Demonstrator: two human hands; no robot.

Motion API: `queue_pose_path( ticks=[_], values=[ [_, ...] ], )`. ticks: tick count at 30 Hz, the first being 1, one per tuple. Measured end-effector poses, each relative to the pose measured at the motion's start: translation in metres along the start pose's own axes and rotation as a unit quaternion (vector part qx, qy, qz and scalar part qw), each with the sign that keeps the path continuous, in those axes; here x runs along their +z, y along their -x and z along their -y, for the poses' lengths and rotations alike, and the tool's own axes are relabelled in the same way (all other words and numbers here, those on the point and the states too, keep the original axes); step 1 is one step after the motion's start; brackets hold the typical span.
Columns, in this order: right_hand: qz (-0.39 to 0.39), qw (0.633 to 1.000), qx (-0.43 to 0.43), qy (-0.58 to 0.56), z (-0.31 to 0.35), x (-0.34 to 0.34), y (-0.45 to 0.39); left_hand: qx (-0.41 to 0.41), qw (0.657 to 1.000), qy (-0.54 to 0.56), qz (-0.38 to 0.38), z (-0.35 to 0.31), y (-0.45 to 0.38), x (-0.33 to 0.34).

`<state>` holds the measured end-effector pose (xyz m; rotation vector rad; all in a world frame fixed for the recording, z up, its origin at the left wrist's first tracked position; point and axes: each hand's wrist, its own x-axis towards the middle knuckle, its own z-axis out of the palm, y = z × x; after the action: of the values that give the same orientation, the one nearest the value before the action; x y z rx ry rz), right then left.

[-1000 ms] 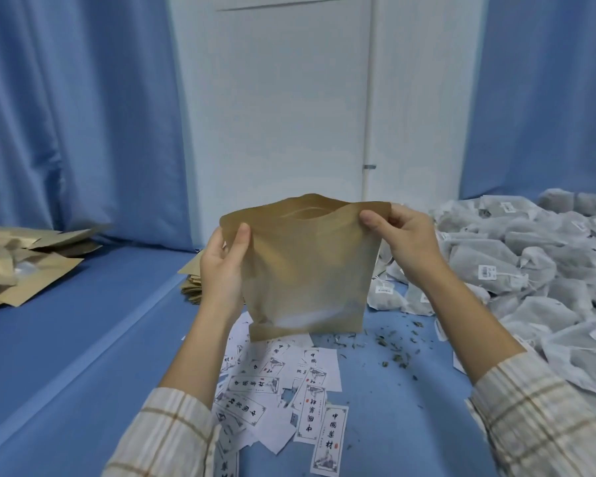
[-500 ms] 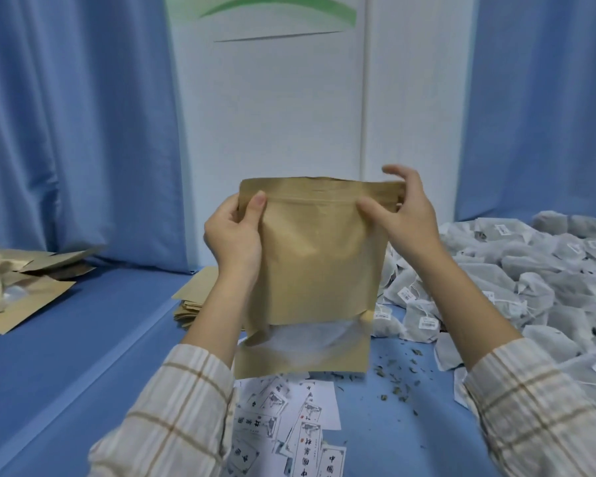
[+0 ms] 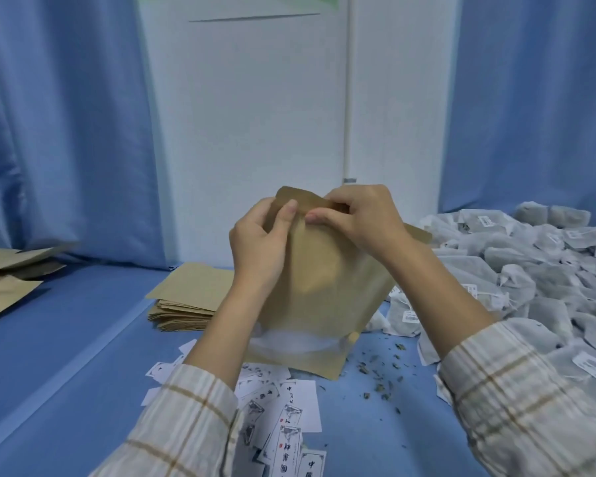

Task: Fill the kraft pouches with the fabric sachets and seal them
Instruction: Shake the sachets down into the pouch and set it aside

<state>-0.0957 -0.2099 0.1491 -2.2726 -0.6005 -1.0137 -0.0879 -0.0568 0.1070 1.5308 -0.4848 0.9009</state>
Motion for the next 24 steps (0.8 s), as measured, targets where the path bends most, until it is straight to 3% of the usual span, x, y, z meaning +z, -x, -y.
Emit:
queue_pose_path(
  ticks=[6, 14, 17, 19, 24],
  values=[
    [0.071, 0.996, 0.013, 0.055, 0.003, 0.003, -0.004, -0.006, 1.0, -0.024, -0.015, 0.001, 0.008, 0.002],
    [0.096, 0.994, 0.008, 0.048, 0.004, 0.012, 0.006, -0.039, 0.999, -0.006, -0.02, 0.012, 0.023, -0.001],
    [0.076, 0.994, -0.034, 0.076, 0.007, 0.015, 0.006, -0.047, 0.999, 0.006, -0.023, 0.011, 0.027, -0.004],
    [0.054, 0.983, -0.059, 0.167, 0.003, 0.013, 0.009, -0.058, 0.997, 0.018, -0.051, 0.01, 0.024, -0.011],
    [-0.117, 0.937, -0.168, 0.282, -0.008, 0.006, 0.025, -0.053, 0.995, 0.039, -0.076, 0.008, 0.016, -0.029]
  ],
)
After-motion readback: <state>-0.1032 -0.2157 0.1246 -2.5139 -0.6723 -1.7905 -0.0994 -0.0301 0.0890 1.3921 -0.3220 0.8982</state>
